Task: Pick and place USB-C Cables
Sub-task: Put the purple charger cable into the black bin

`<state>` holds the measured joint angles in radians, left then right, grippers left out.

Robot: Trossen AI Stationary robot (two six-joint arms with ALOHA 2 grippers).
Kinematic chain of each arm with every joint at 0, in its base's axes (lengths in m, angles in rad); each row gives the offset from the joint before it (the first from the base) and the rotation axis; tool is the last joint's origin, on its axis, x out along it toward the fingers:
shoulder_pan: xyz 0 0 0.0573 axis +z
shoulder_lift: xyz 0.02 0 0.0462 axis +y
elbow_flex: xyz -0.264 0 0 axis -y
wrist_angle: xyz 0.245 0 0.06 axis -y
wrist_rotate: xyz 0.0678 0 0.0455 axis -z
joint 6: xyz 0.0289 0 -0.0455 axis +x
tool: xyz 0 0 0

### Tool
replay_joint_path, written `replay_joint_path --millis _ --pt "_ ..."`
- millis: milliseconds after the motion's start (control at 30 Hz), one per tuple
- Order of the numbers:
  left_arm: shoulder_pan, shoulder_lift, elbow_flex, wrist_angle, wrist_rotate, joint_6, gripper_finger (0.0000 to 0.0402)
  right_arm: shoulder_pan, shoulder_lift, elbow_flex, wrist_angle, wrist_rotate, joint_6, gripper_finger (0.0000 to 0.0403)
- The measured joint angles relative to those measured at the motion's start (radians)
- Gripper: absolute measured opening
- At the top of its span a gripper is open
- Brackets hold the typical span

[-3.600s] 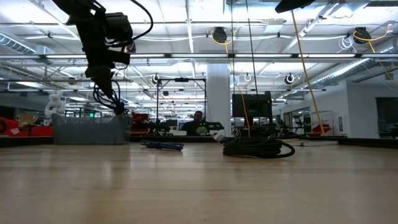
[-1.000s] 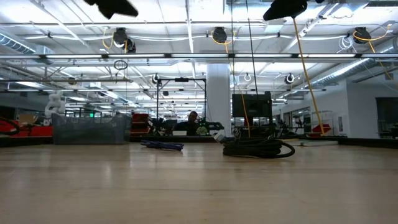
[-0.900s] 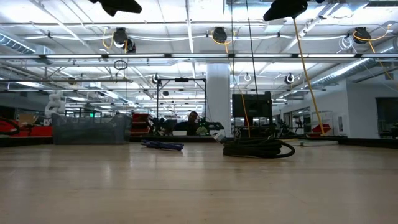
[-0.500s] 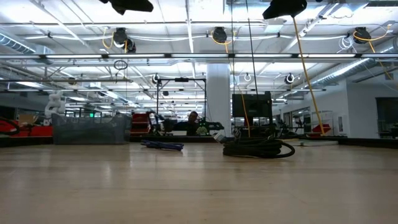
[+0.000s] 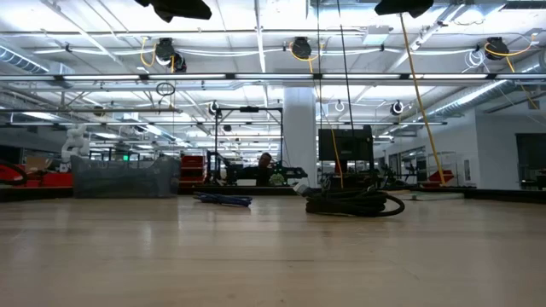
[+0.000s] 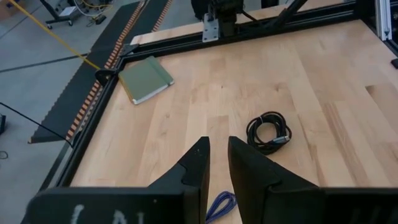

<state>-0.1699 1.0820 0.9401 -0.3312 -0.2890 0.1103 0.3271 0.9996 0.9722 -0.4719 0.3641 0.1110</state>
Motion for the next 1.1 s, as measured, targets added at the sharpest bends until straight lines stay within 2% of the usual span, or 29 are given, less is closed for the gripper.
replay_joint_path --millis 267,633,933,1100 --pt "0.000 0.000 0.000 0.000 0.000 -0.026 0.0063 0.000 -0.043 0.000 -0.078 0.001 0.034 0.0096" --pt "-0.004 0.023 -0.001 0.011 0.000 -0.034 0.0063 0.000 -0.023 0.000 -0.081 -0.002 0.035 0.0067" --pt "-0.014 0.123 -0.003 0.092 0.022 0.076 0.0063 0.000 -0.013 0.001 -0.079 -0.002 0.032 0.0065" --pt "-0.013 0.183 0.001 0.206 0.024 0.143 0.0063 0.000 -0.011 0.001 -0.080 -0.003 0.031 0.0065"
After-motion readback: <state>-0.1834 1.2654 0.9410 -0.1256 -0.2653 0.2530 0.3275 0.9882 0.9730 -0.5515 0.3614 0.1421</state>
